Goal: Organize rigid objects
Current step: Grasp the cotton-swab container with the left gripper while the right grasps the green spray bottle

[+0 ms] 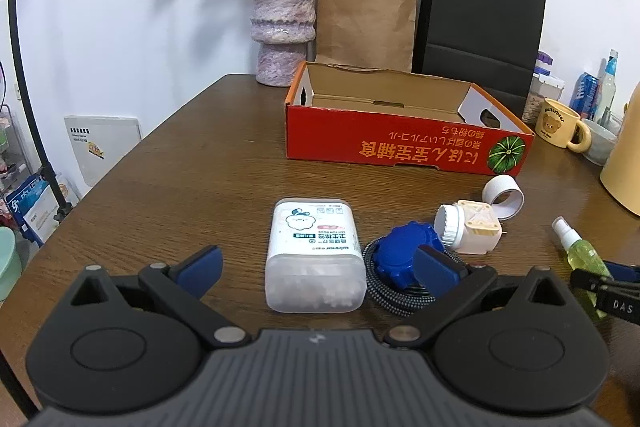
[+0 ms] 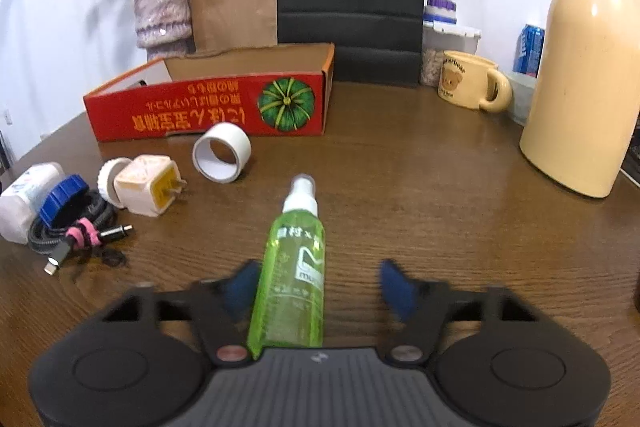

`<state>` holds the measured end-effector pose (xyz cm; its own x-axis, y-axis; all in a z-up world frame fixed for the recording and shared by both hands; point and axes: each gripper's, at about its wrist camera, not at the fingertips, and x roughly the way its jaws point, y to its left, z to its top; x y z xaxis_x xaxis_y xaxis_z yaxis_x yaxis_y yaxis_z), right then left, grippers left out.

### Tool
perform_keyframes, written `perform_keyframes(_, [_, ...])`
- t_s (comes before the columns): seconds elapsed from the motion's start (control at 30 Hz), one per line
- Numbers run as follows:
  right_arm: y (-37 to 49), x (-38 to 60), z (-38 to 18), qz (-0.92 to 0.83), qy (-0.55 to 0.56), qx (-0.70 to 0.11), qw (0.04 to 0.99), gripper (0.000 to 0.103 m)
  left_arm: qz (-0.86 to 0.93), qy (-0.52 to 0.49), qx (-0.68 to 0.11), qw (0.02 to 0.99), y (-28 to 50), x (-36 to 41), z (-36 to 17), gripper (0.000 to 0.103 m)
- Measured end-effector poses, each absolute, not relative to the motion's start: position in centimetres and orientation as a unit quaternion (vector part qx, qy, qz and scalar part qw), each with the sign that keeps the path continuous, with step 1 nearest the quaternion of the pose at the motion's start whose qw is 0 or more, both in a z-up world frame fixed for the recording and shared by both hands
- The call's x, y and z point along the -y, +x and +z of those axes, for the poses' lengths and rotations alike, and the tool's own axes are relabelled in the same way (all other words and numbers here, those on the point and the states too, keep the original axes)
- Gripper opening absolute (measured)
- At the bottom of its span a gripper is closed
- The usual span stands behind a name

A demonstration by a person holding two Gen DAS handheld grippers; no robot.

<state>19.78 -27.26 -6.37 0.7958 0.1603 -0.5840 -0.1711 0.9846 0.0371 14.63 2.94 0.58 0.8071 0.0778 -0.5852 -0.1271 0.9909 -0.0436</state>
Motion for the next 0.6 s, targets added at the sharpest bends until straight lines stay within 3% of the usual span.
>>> perform_keyframes(0.03, [19.7, 27.2, -6.3, 0.09, -0.006, -0.304, 0.948, 0.031, 0.055, -0.041, -0.305, 0.95, 14.6, -2.9, 0.6, 0.103])
perform_keyframes(0.6, [19.1, 27.1, -5.9, 0.08, 0.008, -0.279, 0.957, 0.03, 0.06, -0.035, -0.306, 0.949, 15.6, -3.2, 0.4, 0.103])
